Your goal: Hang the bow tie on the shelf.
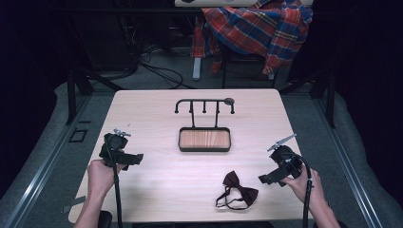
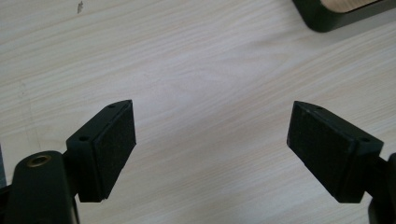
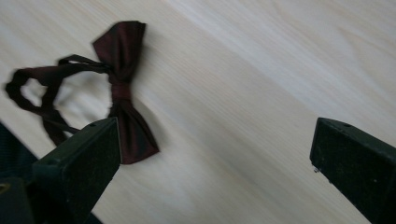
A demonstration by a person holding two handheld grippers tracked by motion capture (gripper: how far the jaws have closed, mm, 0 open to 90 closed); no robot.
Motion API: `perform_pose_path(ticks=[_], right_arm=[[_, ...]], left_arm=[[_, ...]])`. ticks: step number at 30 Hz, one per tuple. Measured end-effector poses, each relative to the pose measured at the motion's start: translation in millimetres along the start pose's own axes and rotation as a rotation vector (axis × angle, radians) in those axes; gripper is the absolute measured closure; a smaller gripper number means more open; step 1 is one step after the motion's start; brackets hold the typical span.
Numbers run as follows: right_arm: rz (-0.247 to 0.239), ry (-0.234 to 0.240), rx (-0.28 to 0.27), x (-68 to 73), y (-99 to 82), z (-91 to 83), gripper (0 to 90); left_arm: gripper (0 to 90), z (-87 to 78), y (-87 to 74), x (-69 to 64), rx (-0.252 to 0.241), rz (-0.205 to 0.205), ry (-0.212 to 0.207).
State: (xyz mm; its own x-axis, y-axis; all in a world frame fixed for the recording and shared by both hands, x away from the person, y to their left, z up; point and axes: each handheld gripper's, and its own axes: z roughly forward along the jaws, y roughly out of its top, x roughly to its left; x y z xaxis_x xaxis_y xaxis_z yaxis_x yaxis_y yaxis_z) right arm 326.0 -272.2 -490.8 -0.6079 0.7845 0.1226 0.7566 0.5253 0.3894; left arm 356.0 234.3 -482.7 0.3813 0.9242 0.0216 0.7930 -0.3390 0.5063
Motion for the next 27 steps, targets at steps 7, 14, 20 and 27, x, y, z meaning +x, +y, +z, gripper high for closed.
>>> perform_pose_path(ticks=[7,14,20,27], right_arm=[[0.000,0.028,0.010,5.4,2.9,3.4,3.4],[-0.018,0.095,0.034,18.4,10.7,14.6,2.7],[-0.049,0.146,0.083,35.3,21.7,30.4,16.7],[-0.075,0.162,0.100,44.9,27.9,38.8,35.4]], left_arm=[[15.7,2.7,1.2,-3.1,0.029,0.026,0.015],[15.3,4.5,0.9,-6.0,0.042,0.054,0.014],[15.2,4.8,1.1,-4.6,0.045,0.046,0.003],[15.3,6.3,1.6,-6.4,0.049,0.057,-0.004]])
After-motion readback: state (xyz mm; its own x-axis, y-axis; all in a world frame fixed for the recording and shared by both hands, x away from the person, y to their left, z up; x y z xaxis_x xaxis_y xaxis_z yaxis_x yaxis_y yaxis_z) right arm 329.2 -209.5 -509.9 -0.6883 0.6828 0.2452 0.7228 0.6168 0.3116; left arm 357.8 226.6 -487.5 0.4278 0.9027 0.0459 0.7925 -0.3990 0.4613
